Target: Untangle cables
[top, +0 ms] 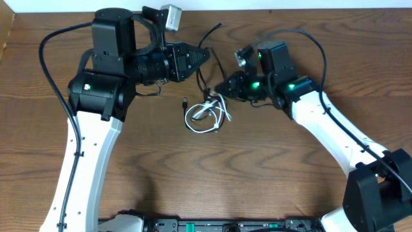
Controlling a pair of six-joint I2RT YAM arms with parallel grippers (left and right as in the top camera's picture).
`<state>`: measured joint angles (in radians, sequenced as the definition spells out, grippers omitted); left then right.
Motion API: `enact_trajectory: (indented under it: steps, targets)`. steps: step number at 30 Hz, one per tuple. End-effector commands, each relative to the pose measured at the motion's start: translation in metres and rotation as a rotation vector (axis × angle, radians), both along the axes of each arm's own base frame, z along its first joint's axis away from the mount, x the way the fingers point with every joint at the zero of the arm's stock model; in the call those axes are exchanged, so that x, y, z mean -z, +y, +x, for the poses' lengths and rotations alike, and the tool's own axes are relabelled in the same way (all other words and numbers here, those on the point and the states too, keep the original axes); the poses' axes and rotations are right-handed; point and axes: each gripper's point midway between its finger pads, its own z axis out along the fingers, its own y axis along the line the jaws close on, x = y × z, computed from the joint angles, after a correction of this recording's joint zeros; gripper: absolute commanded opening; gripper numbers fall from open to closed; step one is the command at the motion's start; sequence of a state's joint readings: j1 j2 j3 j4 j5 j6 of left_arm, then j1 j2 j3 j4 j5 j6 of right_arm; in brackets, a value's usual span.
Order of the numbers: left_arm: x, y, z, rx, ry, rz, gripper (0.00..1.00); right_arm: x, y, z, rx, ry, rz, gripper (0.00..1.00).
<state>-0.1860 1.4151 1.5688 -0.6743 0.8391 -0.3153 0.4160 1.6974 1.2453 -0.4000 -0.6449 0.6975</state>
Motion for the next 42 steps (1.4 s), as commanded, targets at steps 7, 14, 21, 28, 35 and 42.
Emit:
enact_trajectory:
  steps: [7, 14, 21, 28, 35, 42]
  targets:
    - [0.058, 0.083, 0.03, -0.435, 0.1, 0.366, 0.63, 0.048, -0.089, 0.009, 0.158, 0.084, -0.3, 0.01]
    - [0.058, 0.062, 0.019, -0.336, 0.118, 0.321, 0.68, 0.032, -0.095, 0.003, 0.168, 0.08, -0.298, 0.01]
    - [0.05, 0.001, -0.012, -0.061, 0.064, 0.268, 0.68, -0.013, -0.091, 0.005, 0.157, 0.009, -0.259, 0.01]
    - [0.058, -0.035, -0.034, 0.125, -0.026, 0.336, 0.69, -0.05, -0.078, 0.005, 0.076, -0.067, -0.173, 0.01]
    - [0.108, -0.033, -0.039, 0.37, -0.09, 0.523, 0.69, -0.054, -0.074, -0.008, -0.036, -0.09, -0.145, 0.01]
    - [0.139, -0.053, -0.038, 0.555, -0.103, 0.487, 0.69, -0.067, -0.072, -0.021, -0.153, -0.116, -0.033, 0.01]
